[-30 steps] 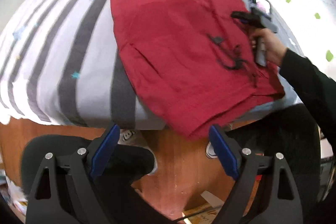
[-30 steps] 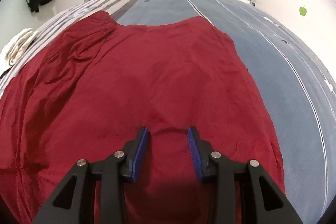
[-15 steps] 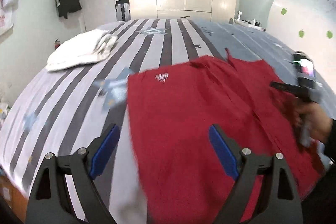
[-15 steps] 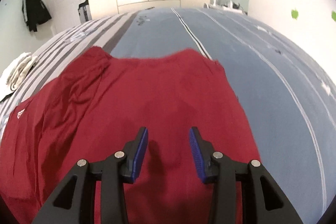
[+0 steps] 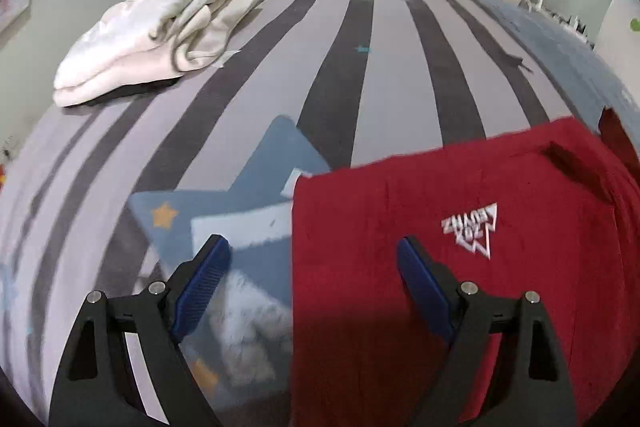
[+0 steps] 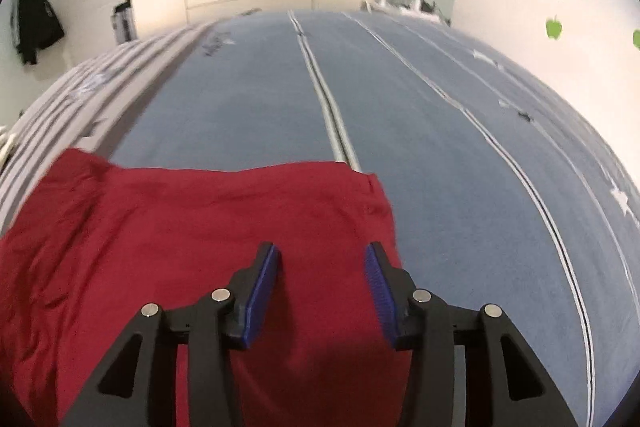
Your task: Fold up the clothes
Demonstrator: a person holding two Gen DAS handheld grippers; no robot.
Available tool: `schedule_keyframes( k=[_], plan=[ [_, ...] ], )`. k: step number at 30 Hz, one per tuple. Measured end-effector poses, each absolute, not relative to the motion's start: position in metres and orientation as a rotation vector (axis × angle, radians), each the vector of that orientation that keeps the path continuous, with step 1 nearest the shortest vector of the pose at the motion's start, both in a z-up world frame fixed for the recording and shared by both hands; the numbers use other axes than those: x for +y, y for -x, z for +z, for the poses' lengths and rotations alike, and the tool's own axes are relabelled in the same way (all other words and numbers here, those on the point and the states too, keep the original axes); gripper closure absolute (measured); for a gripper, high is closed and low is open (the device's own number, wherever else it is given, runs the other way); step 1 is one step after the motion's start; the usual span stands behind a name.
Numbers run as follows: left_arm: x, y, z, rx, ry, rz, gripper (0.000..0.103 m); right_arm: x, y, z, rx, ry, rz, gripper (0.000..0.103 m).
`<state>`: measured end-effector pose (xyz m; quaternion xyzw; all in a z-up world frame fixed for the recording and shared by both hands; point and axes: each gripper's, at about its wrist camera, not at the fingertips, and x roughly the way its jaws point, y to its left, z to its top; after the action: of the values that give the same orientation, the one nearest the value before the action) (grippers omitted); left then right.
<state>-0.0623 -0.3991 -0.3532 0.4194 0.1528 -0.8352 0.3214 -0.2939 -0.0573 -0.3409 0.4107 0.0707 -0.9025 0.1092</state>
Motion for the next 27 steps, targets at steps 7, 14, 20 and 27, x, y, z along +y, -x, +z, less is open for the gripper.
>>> schedule_keyframes(
  k=[7,14,20,27],
  plan=[
    [-0.413,0.088,-0.356,0.311,-1.058,-2.188,0.101,-0.055,0.313,-0.355,0.209,-1.218,-2.686,0.049],
    [-0.453,0.122,-0.340,0.209,-0.972,-2.119,0.101,-0.062,0.331,-0.356,0.222,-1.208,-2.781,0.049],
    [-0.479,0.149,-0.343,0.134,-1.024,-2.095,0.100,-0.066,0.345,-0.355,0.266,-1.205,-2.837,0.048],
    [-0.486,0.121,-0.324,0.244,-0.914,-2.096,0.073,-0.061,0.340,-0.343,0.277,-1.136,-2.880,0.048]
  ],
)
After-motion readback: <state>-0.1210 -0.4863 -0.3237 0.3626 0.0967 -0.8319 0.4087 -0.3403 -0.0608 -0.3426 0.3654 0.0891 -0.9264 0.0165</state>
